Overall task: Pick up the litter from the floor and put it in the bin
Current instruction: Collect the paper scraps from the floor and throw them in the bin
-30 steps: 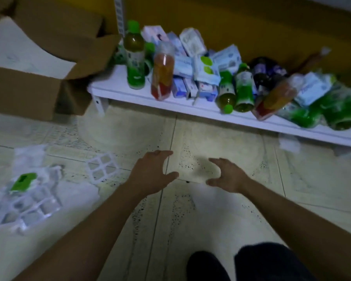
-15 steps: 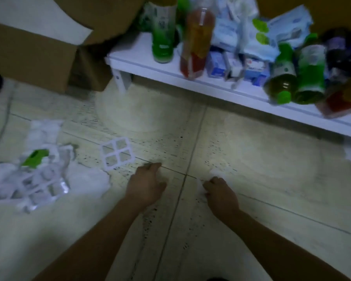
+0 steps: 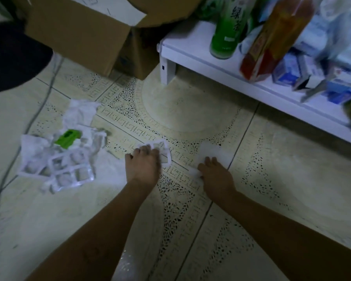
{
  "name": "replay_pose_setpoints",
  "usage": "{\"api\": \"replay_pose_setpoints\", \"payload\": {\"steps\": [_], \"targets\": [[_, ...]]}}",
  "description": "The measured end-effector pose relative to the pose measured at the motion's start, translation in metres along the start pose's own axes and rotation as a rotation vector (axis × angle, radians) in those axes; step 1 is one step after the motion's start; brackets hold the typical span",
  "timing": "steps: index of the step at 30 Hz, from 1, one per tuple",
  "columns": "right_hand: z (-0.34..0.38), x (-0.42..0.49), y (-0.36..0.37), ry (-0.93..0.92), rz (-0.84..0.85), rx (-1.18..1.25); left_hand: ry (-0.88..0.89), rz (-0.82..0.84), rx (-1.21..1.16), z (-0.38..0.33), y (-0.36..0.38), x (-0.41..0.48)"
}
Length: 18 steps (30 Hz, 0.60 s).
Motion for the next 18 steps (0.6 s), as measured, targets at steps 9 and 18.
{"api": "replay_pose_setpoints", "payload": {"steps": [9,18], "targets": [[-0.010,0.008,-0.073,0.005,-0.029,0.373,-0.035,-0.132,-0.456,0.009,-0.055,-0.017],[0.217,0.004,-0.280,-0.474,-0.077,0.759,-0.312,-0.504,-0.841,0.154,-0.253,-0.081]]}}
Point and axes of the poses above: each hand's wrist, its own x-axis towards the middle knuckle, its own y-axis out of the palm, z = x × y, the point moved 5 cm from there along x, towards the middle knuckle, and after that the axes turned 1 degree about y, right-handed, at the moved point
